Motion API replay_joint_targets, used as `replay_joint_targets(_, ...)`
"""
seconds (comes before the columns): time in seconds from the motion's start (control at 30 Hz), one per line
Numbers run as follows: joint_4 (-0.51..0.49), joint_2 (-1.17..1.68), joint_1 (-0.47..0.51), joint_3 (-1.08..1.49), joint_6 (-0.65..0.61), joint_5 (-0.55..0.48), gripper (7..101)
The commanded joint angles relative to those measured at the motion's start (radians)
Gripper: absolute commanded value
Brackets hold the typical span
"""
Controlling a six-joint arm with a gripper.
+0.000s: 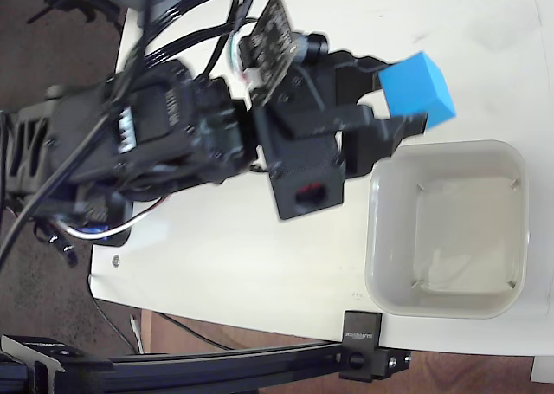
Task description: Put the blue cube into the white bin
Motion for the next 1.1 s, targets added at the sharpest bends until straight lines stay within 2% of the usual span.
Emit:
replay_joint_targets(0.03, -0.014, 0.015, 0.063, -0.095, 0.063, 0.074, 33.3)
replay_joint_targets(0.3, -0.048, 0.037, 0.103, -0.020, 0.121, 0.130, 35.2)
replay_joint_targets(0.53, -0.224, 0.245, 0.086, 0.359, 0.166, 0.161, 36.3)
replay_joint_targets(0.63, -0.262, 0.290, 0.083, 0.437, 0.172, 0.163, 36.3)
replay_joint_targets(0.93, -0.262, 0.285, 0.058, 0.414, 0.181, 0.150, 46.0)
replay_joint_targets(0.97, -0.262, 0.284, 0.051, 0.407, 0.184, 0.150, 50.3)
replay_joint_targets(1.0, -0.252, 0.282, 0.044, 0.394, 0.184, 0.153, 58.9)
replay_joint_targets(1.03, -0.232, 0.281, 0.037, 0.379, 0.183, 0.158, 74.5)
replay_joint_targets(1.07, -0.215, 0.281, 0.034, 0.370, 0.179, 0.158, 95.7)
replay_joint_targets(1.1, -0.204, 0.287, 0.031, 0.368, 0.173, 0.161, 100.3)
